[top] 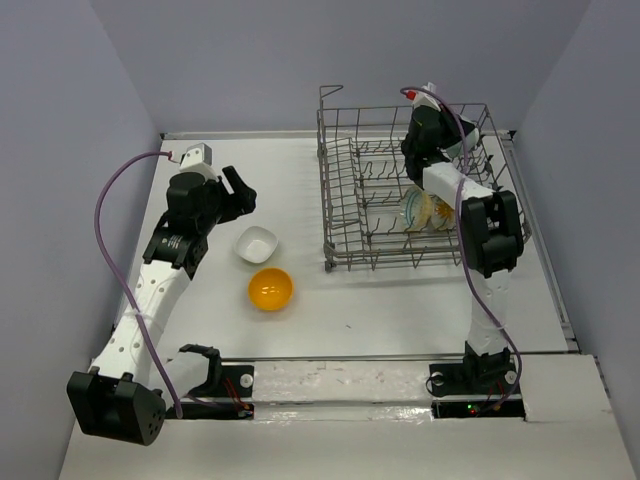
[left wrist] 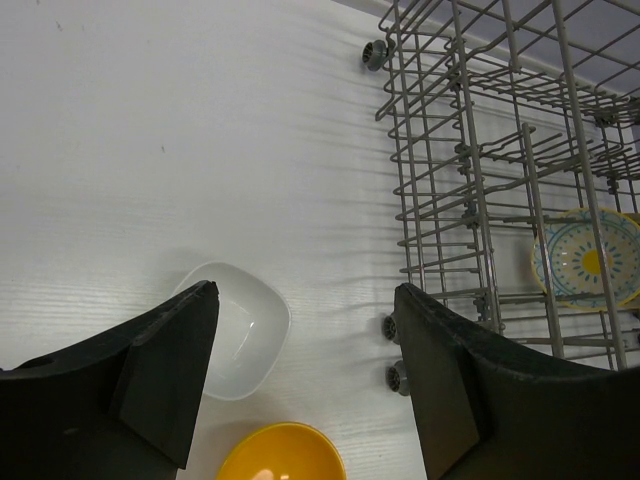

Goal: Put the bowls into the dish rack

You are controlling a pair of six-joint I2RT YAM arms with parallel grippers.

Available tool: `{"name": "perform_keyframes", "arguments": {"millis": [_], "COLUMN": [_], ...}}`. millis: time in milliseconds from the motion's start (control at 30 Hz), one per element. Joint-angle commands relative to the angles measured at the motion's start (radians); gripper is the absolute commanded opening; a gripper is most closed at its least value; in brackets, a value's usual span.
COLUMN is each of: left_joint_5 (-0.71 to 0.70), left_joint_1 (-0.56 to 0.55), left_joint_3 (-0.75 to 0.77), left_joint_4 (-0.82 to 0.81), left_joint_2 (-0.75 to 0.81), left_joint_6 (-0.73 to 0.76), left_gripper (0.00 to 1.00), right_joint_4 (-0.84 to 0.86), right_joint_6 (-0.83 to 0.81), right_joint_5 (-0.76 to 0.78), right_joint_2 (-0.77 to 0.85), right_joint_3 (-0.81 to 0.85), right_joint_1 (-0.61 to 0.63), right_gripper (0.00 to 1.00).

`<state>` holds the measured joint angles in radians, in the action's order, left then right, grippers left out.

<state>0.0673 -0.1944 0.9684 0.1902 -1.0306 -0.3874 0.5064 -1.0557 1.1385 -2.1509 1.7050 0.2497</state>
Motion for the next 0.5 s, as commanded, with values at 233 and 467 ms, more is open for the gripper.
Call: {"name": "perform_keyframes", "arguments": {"millis": [233,467], "left_joint_5": [0.029,0.029], "left_joint_1": [0.010,0.010], "left_joint_3": [-0.013,-0.013], "left_joint_4": [-0.054,-0.054], "left_joint_2": [-0.002,-0.011], "left_joint_6": [-0.005,-0.002], "left_gripper": [0.80,0.80], "right_joint_4": [0.106,0.153], "right_joint_6": [0.000,-0.036], "right_joint_5": [-0.008,0.015], "right_joint_2": [0.036,-0.021], "right_joint_3": [0.082,0.189], "right_joint_1": [-0.006,-0.044], "right_gripper": [0.01,0.01]}}
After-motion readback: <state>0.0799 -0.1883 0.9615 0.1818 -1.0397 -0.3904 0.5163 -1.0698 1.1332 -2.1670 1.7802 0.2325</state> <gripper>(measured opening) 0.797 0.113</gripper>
